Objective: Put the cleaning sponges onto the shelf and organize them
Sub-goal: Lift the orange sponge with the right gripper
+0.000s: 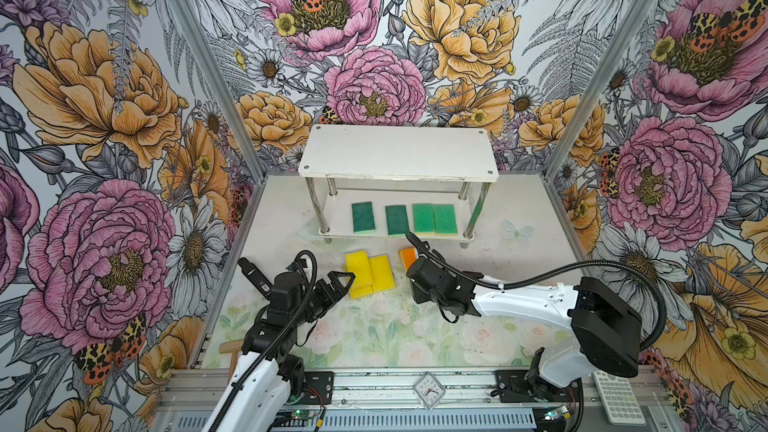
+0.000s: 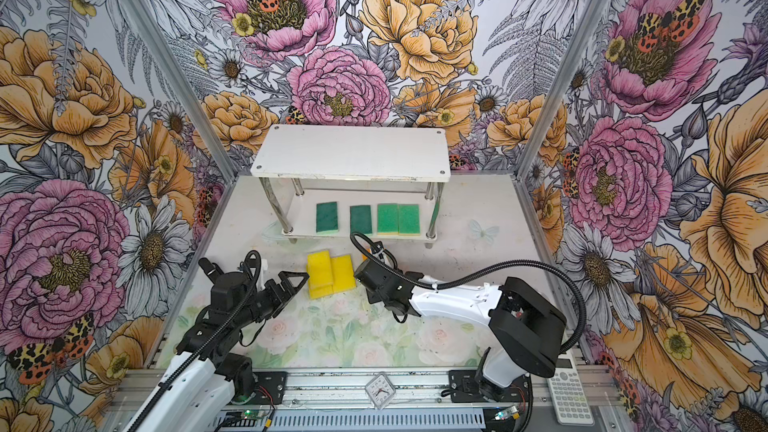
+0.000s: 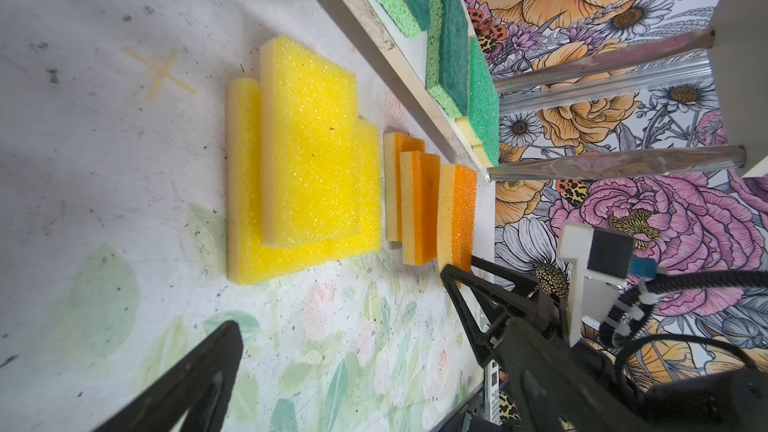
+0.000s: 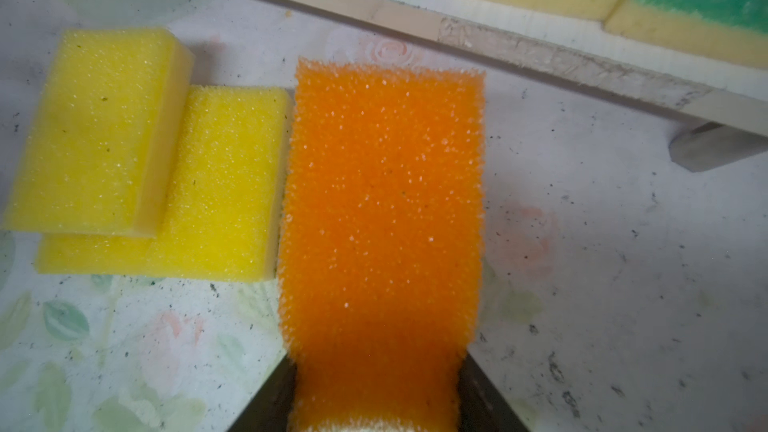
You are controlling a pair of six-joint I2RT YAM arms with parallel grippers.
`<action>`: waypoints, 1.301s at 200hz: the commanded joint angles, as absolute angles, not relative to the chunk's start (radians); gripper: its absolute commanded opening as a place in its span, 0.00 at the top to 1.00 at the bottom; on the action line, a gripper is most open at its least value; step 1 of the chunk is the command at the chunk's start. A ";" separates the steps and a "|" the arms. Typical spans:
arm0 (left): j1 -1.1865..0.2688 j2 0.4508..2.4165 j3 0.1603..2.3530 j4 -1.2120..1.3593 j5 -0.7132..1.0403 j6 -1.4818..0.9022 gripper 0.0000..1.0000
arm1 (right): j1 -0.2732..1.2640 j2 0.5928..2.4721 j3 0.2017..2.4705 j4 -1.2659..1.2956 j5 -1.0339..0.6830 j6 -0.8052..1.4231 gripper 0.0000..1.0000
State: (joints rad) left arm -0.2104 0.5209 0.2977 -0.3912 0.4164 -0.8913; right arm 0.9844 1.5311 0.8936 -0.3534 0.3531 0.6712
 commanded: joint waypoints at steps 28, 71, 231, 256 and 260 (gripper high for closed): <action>-0.216 0.516 0.281 -0.353 0.416 -0.897 0.01 | 0.965 1.481 0.914 -0.353 0.289 0.623 0.47; -0.214 0.520 0.284 -0.350 0.417 -0.893 0.01 | 0.949 1.456 0.937 -0.394 0.244 0.592 0.47; -0.192 0.548 0.282 -0.318 0.436 -0.885 0.01 | 0.931 1.271 1.137 -0.690 0.076 0.476 0.48; -0.188 0.562 0.285 -0.312 0.440 -0.881 0.01 | 0.931 1.251 1.177 -0.735 0.073 0.464 0.49; -0.187 0.562 0.285 -0.311 0.442 -0.881 0.01 | 0.931 1.247 1.187 -0.749 0.075 0.460 0.49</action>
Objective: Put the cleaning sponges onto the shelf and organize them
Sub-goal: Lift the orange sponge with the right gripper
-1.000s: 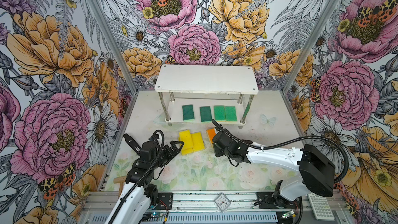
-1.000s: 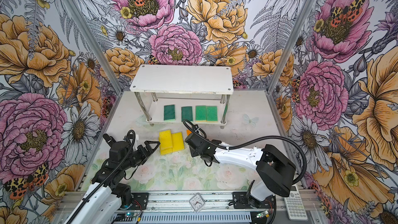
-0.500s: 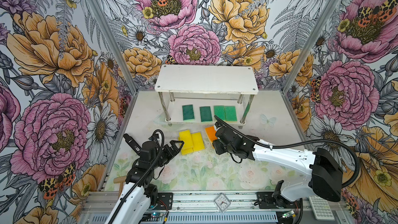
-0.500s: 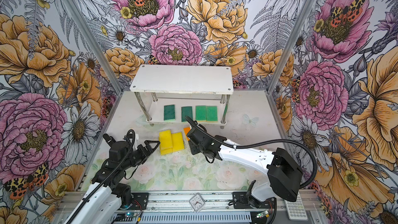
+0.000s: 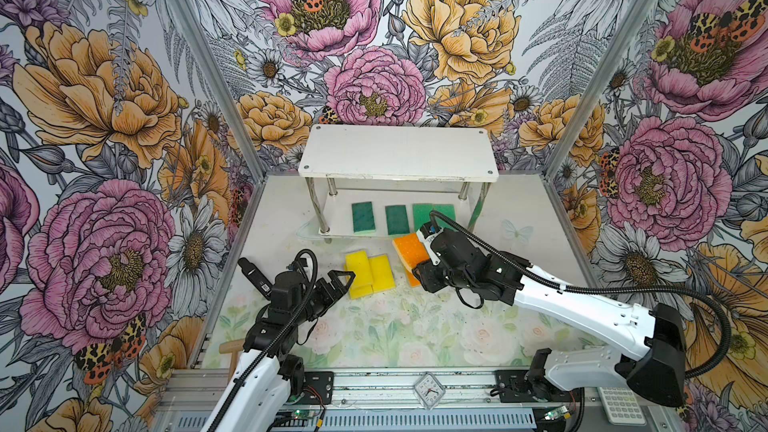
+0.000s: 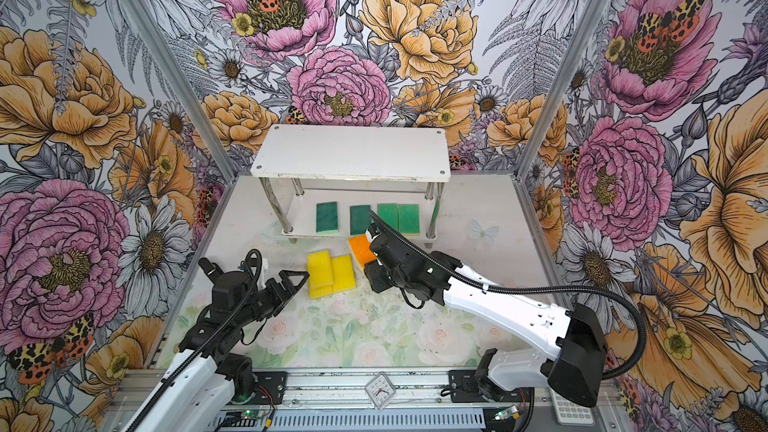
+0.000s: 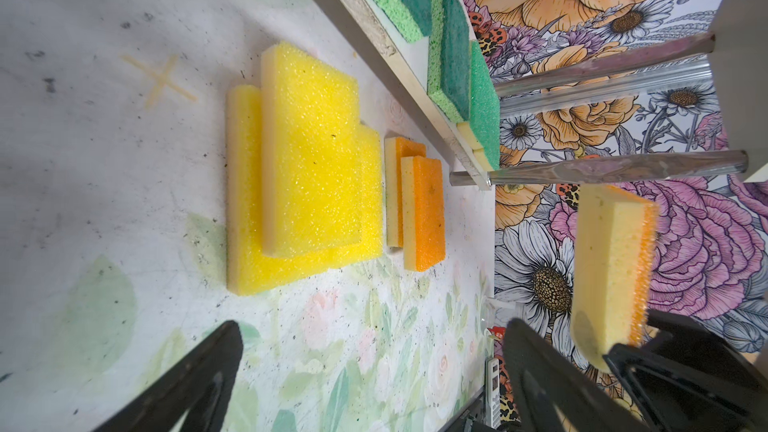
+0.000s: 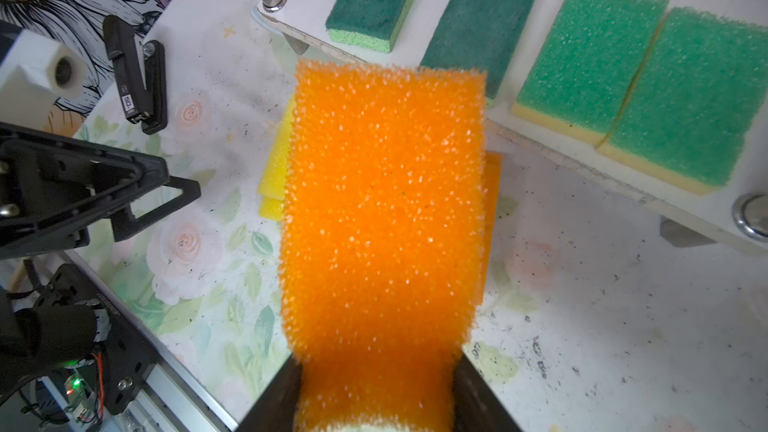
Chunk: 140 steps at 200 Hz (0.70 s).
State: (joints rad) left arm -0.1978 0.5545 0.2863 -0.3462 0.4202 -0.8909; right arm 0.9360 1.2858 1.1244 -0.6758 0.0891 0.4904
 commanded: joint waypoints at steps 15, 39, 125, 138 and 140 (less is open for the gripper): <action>-0.186 0.563 0.283 -0.310 0.440 -0.881 0.01 | 0.931 1.233 1.218 -0.787 0.082 0.447 0.49; -0.183 0.559 0.280 -0.310 0.443 -0.881 0.01 | 0.931 1.210 1.279 -0.842 0.095 0.425 0.49; -0.176 0.560 0.281 -0.312 0.445 -0.882 0.01 | 0.916 1.186 1.520 -1.011 0.115 0.360 0.49; -0.176 0.559 0.281 -0.313 0.443 -0.882 0.01 | 0.911 1.191 1.566 -1.041 0.126 0.355 0.49; -0.176 0.559 0.280 -0.313 0.444 -0.882 0.01 | 0.908 1.192 1.578 -1.046 0.130 0.353 0.49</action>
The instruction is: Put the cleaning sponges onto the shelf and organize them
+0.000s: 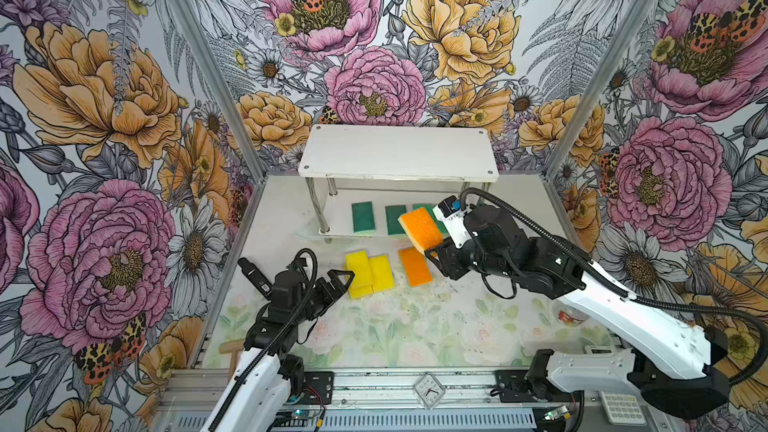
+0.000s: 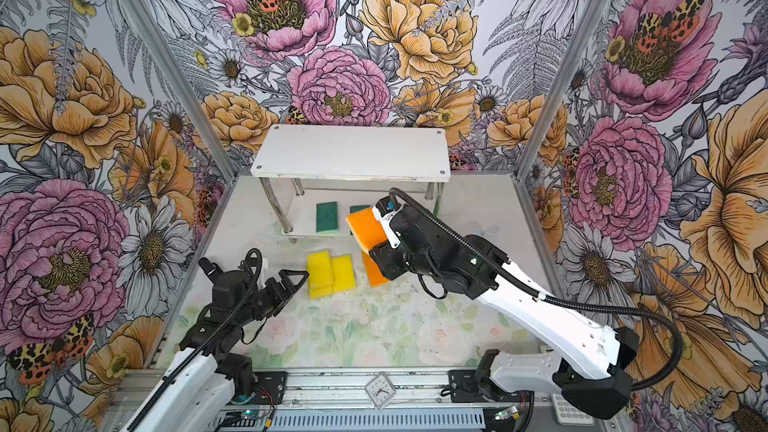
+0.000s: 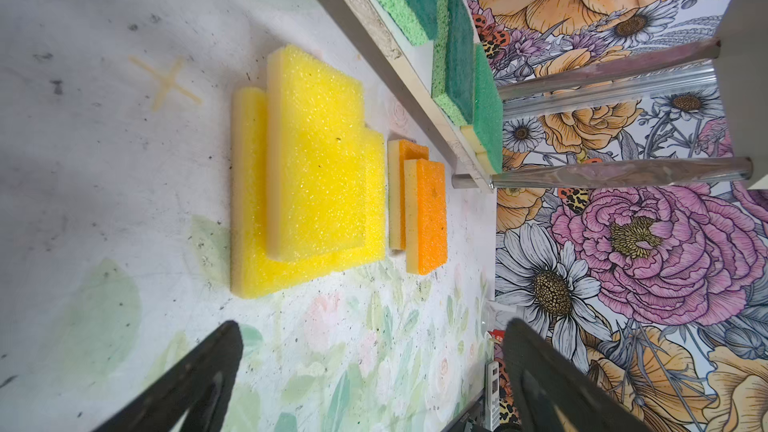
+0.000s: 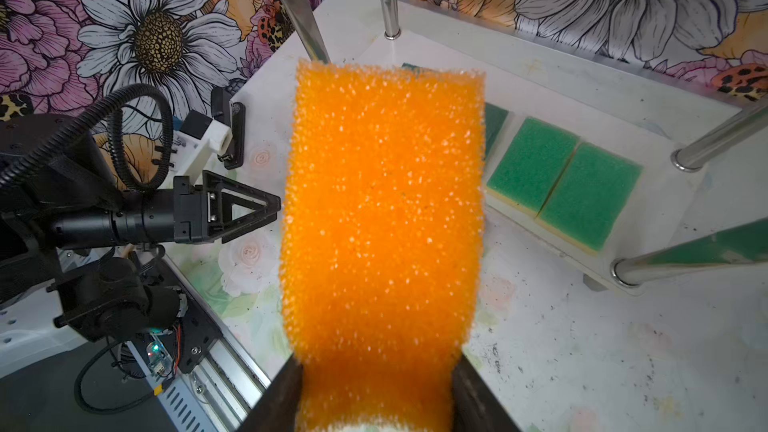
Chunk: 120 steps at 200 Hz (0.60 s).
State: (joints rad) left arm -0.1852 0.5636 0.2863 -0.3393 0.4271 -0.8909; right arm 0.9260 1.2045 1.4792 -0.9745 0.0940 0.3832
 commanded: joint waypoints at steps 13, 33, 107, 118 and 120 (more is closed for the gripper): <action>-0.175 0.560 0.279 -0.313 0.448 -0.882 0.01 | 0.900 1.198 1.625 -1.074 0.149 0.344 0.49; -0.176 0.556 0.278 -0.313 0.449 -0.884 0.01 | 0.884 1.215 1.704 -1.108 0.175 0.331 0.49; -0.176 0.548 0.278 -0.313 0.452 -0.885 0.01 | 0.776 1.344 1.987 -1.175 0.261 0.261 0.48; -0.175 0.547 0.278 -0.313 0.451 -0.885 0.01 | 0.745 1.370 2.017 -1.177 0.278 0.261 0.49; -0.176 0.546 0.278 -0.313 0.450 -0.885 0.01 | 0.741 1.374 2.022 -1.177 0.283 0.261 0.49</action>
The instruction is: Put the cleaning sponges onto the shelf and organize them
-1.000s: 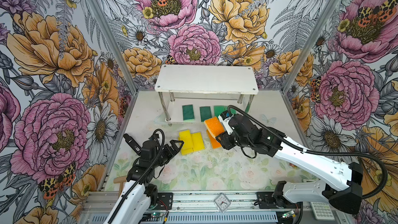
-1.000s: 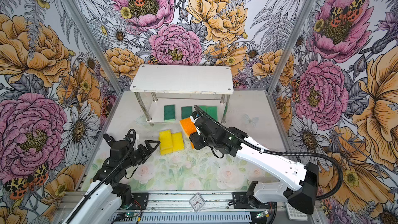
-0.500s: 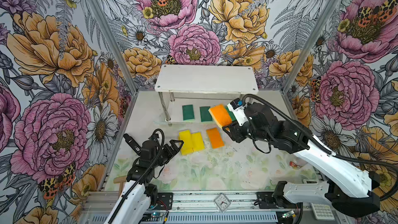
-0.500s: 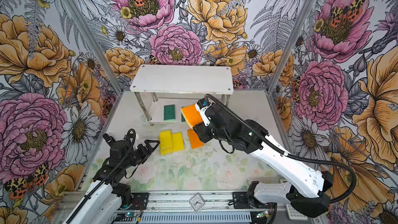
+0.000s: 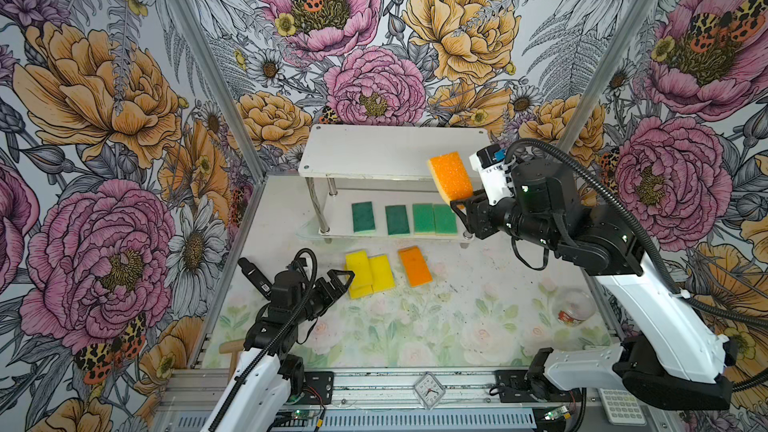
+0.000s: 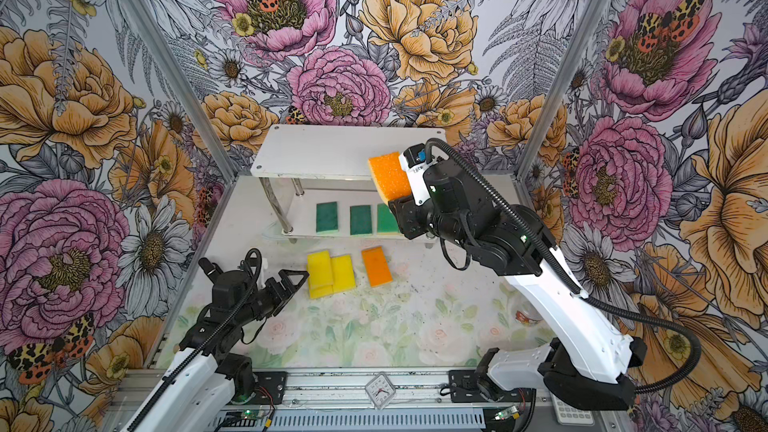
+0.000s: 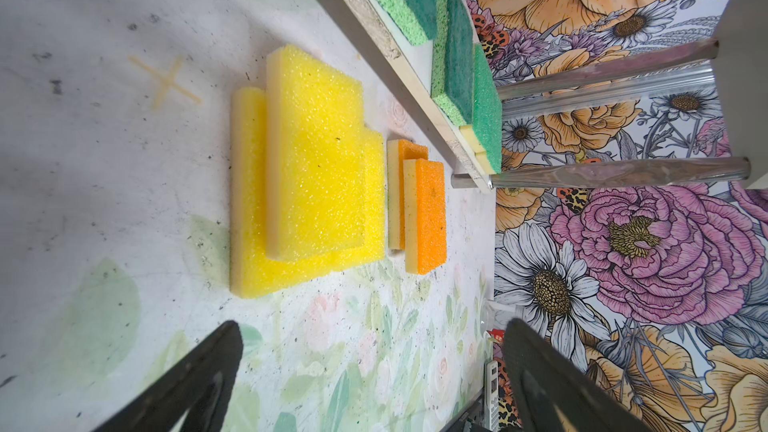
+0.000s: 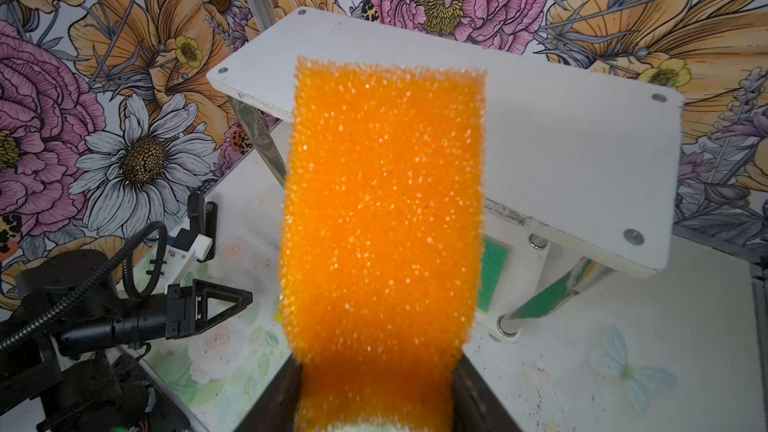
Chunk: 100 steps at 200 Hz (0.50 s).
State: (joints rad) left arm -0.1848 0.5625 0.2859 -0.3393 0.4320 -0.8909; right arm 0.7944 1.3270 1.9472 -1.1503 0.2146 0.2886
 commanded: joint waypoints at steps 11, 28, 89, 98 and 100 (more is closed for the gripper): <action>-0.175 0.546 0.278 -0.313 0.450 -0.886 0.01 | 0.715 1.397 2.045 -1.178 0.296 0.263 0.49; -0.175 0.545 0.278 -0.314 0.456 -0.887 0.01 | 0.673 1.434 2.073 -1.178 0.318 0.272 0.49; -0.173 0.530 0.275 -0.319 0.464 -0.889 0.01 | 0.547 1.559 2.154 -1.176 0.296 0.337 0.49; -0.173 0.527 0.276 -0.320 0.467 -0.887 0.01 | 0.536 1.580 2.171 -1.176 0.295 0.348 0.49; -0.173 0.526 0.275 -0.320 0.466 -0.887 0.01 | 0.535 1.581 2.173 -1.176 0.295 0.349 0.49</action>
State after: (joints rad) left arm -0.1844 0.5430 0.2855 -0.3393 0.4389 -0.8909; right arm 0.5606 1.5421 2.1132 -1.1721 0.2920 0.3088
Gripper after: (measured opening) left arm 0.989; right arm 0.514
